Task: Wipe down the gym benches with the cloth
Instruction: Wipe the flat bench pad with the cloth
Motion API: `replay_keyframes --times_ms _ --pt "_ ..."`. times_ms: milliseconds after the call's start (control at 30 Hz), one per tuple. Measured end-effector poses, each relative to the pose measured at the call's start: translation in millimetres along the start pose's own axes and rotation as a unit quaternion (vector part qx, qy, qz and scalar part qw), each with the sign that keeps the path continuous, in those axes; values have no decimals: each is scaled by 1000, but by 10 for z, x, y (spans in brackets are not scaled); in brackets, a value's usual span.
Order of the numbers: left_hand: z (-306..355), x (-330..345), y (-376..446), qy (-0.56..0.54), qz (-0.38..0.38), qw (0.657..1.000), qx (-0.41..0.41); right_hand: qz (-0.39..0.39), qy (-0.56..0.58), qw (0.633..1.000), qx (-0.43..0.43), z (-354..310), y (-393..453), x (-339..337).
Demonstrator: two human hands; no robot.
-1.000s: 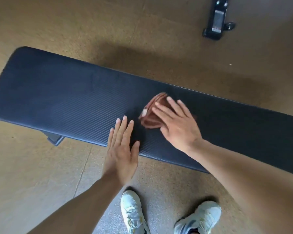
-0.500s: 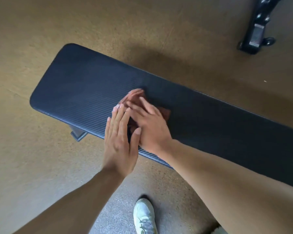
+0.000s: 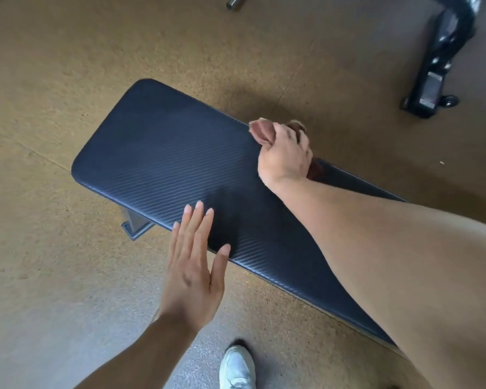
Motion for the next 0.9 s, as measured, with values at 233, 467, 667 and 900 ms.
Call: replay_keyframes --times_ms 233,467,667,900 --pt "-244 27 -368 6 -12 998 -57 -174 -51 932 -314 -533 -875 678" --pt "395 410 -578 9 -107 990 -92 -175 -95 927 -319 528 -1318 0" --pt "1724 753 -663 -11 -99 995 4 -150 -132 951 -238 1777 -1531 -905" --pt "3204 1421 -1181 0 -158 980 119 -106 -168 966 -163 3461 -1827 -2187"
Point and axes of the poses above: each hand's wrist, its own y-axis towards the middle knuckle, its own x-axis out of the palm, z = x × y, the point moved 9 cm from there along y, towards the middle knuckle, and after that the axes turned 11 degrees about y, right-handed, at the moved point
